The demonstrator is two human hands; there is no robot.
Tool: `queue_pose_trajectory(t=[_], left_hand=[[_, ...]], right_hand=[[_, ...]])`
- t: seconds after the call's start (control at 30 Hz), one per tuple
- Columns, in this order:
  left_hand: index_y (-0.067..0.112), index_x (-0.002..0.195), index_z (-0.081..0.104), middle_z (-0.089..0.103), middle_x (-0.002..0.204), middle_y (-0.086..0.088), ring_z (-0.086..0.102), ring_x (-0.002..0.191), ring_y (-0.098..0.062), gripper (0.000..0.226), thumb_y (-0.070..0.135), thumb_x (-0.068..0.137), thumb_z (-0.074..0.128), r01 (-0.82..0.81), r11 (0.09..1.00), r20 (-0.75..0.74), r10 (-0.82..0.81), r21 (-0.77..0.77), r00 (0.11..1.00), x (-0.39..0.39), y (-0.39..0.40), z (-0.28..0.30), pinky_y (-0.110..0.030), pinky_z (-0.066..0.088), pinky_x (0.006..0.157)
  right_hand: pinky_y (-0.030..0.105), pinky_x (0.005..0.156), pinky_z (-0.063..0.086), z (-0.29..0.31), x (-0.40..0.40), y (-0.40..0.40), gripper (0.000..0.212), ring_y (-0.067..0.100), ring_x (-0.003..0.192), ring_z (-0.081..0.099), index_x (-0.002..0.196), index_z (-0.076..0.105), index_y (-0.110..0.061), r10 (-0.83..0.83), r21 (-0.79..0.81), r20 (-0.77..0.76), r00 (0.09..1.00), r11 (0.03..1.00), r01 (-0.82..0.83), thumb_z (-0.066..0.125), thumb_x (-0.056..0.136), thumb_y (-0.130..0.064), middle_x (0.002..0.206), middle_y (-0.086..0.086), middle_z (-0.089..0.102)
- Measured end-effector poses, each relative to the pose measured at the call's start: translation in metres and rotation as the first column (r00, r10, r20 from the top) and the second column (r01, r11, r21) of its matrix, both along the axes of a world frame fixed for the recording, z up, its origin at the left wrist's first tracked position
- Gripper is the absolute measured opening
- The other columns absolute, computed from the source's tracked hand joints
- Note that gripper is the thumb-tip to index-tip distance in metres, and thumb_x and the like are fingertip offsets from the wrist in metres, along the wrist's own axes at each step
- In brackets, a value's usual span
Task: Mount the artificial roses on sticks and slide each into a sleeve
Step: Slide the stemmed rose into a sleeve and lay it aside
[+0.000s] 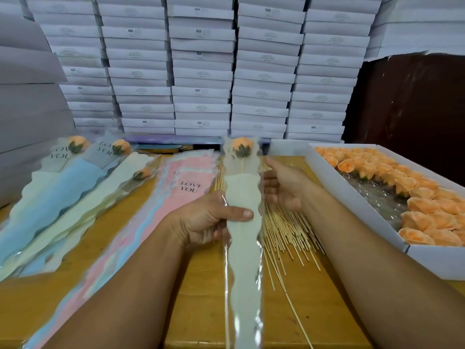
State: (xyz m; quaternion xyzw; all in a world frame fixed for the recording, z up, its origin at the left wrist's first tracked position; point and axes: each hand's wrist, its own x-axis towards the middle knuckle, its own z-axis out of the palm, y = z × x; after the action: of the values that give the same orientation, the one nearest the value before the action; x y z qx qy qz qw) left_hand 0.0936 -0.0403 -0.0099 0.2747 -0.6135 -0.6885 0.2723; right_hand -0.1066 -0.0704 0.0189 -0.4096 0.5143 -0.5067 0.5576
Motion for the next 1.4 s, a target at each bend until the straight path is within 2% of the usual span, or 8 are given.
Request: queue_pose_trajectory(t=[0.13, 0.3, 0.53, 0.7, 0.9, 1.03, 1.17, 1.4], left_hand=[[0.001, 0.103, 0.071, 0.071, 0.096, -0.021, 0.063, 0.075, -0.033, 0.037, 0.015, 0.07, 0.081, -0.099, 0.995, -0.068, 0.101, 0.026, 0.993, 0.0, -0.001, 0.006, -0.022, 0.043, 0.044], [-0.004, 0.098, 0.066, 0.073, 0.076, -0.013, 0.059, 0.041, -0.008, 0.015, 0.005, 0.086, 0.069, -0.109, 0.993, -0.13, 0.115, 0.052, 0.985, 0.001, -0.001, 0.009, -0.01, 0.034, 0.032], [0.003, 0.08, 0.071, 0.066, 0.076, -0.013, 0.045, 0.05, -0.015, 0.008, 0.011, 0.081, 0.073, -0.325, 0.945, -0.093, 0.327, 0.035, 0.94, -0.006, -0.005, 0.014, -0.015, 0.029, 0.033], [0.007, 0.08, 0.065, 0.069, 0.059, -0.004, 0.054, 0.04, -0.012, 0.016, 0.017, 0.089, 0.075, -0.479, 0.862, 0.24, 0.506, -0.163, 0.829, -0.014, 0.0, 0.032, -0.02, 0.04, 0.036], [0.002, 0.092, 0.06, 0.065, 0.071, -0.011, 0.063, 0.044, -0.015, 0.015, 0.015, 0.094, 0.068, -0.324, 0.884, 0.565, 0.465, -0.336, 0.682, -0.021, 0.003, 0.068, -0.022, 0.049, 0.042], [0.004, 0.082, 0.053, 0.062, 0.076, -0.012, 0.061, 0.05, -0.018, 0.02, 0.013, 0.098, 0.063, -0.232, 0.884, 0.692, 0.462, -0.405, 0.554, -0.028, 0.007, 0.077, -0.022, 0.05, 0.039], [0.002, 0.082, 0.057, 0.061, 0.064, -0.01, 0.057, 0.04, -0.013, 0.016, 0.005, 0.097, 0.061, -0.325, 0.87, 0.533, 0.486, -0.371, 0.692, -0.027, 0.004, 0.085, -0.022, 0.05, 0.041], [0.004, 0.084, 0.057, 0.057, 0.044, -0.001, 0.051, 0.034, -0.005, 0.018, 0.01, 0.101, 0.056, -0.487, 0.87, 0.364, 0.48, -0.081, 0.798, -0.004, -0.004, 0.095, -0.015, 0.043, 0.035]], right_hand=[[0.027, 0.044, 0.05, 0.01, 0.007, 0.017, 0.056, 0.02, 0.048, 0.062, 0.087, 0.064, -0.006, 0.236, 0.076, -0.302, 0.924, 0.972, -0.223, 0.055, 0.096, -0.06, 0.061, 0.009, 0.066], [0.027, 0.042, 0.049, 0.003, 0.0, 0.054, 0.062, 0.019, 0.052, 0.061, 0.094, 0.068, -0.002, 0.491, 0.118, -0.337, 0.804, 0.869, -0.481, 0.061, 0.088, -0.063, 0.071, 0.013, 0.068], [0.02, 0.04, 0.049, -0.007, 0.014, 0.073, 0.005, 0.013, 0.054, 0.067, 0.092, 0.066, -0.007, 0.7, 0.083, -0.233, 0.675, 0.705, -0.704, 0.069, 0.093, -0.01, 0.077, 0.007, 0.073], [0.019, 0.04, 0.048, -0.012, 0.013, 0.07, 0.008, 0.015, 0.055, 0.067, 0.092, 0.064, -0.006, 0.684, 0.097, -0.245, 0.687, 0.722, -0.685, 0.069, 0.093, -0.012, 0.078, 0.008, 0.074], [0.022, 0.043, 0.052, -0.014, 0.014, 0.069, 0.029, 0.021, 0.059, 0.068, 0.095, 0.062, -0.001, 0.671, 0.097, -0.233, 0.704, 0.736, -0.67, 0.077, 0.082, -0.022, 0.08, 0.011, 0.074], [0.045, 0.073, 0.056, -0.018, 0.017, 0.067, 0.051, 0.04, 0.087, 0.066, 0.114, 0.057, 0.008, 0.643, 0.096, -0.271, 0.717, 0.759, -0.644, 0.079, 0.08, -0.023, 0.091, 0.019, 0.072], [0.021, 0.043, 0.053, -0.016, 0.014, 0.069, 0.037, 0.018, 0.061, 0.071, 0.099, 0.062, -0.003, 0.636, -0.008, -0.179, 0.751, 0.762, -0.647, 0.076, 0.082, -0.032, 0.08, 0.011, 0.074], [0.025, 0.048, 0.056, -0.016, 0.01, 0.064, 0.049, 0.021, 0.06, 0.066, 0.09, 0.077, -0.008, 0.667, 0.012, -0.105, 0.737, 0.742, -0.67, 0.07, 0.081, -0.055, 0.082, 0.017, 0.069]])
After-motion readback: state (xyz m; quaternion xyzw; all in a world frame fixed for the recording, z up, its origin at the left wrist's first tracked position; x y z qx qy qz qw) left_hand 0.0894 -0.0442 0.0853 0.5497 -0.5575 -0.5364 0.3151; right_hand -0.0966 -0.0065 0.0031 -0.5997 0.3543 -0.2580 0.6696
